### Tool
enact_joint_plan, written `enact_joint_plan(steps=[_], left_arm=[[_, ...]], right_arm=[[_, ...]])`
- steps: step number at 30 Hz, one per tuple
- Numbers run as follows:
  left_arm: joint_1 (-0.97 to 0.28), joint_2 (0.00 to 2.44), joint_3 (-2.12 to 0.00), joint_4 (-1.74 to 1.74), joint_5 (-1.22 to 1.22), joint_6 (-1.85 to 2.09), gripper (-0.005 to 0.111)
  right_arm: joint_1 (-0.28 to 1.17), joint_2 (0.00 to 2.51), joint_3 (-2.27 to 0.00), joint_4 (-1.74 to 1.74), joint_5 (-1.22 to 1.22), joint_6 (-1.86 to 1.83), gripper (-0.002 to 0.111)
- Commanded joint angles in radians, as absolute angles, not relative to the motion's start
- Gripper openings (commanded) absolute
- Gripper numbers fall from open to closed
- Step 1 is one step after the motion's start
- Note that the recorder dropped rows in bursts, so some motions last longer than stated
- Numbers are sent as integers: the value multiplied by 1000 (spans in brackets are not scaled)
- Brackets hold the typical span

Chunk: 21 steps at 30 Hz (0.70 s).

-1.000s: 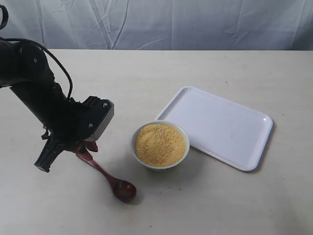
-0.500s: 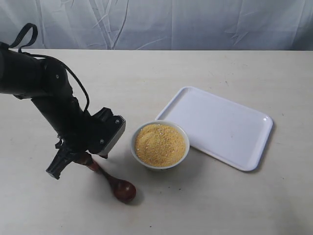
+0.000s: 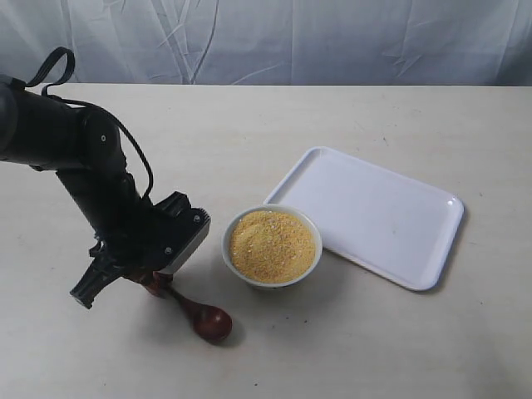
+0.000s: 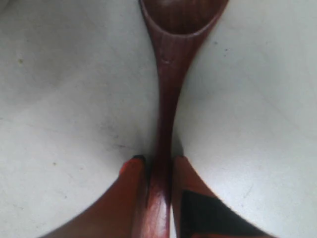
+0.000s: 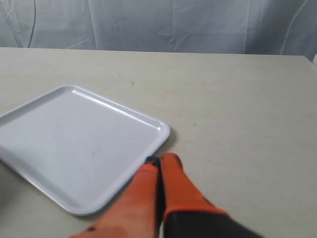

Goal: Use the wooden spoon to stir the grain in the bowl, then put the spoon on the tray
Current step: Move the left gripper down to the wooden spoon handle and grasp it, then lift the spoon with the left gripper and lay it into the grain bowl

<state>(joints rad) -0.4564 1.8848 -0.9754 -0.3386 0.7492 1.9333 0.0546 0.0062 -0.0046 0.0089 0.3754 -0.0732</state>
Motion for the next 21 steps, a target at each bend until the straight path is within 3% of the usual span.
enact_joint_plan(steps=[1, 14, 21], left_arm=[[-459, 1886, -977, -332, 758, 1928, 2], [-463, 1603, -1080, -255, 892, 1749, 0], [-603, 1717, -1248, -18, 868, 1517, 0]], right_arm=[[54, 0, 0, 9, 362, -75, 0], [54, 0, 0, 9, 362, -75, 0], [54, 0, 0, 9, 362, -75, 0]])
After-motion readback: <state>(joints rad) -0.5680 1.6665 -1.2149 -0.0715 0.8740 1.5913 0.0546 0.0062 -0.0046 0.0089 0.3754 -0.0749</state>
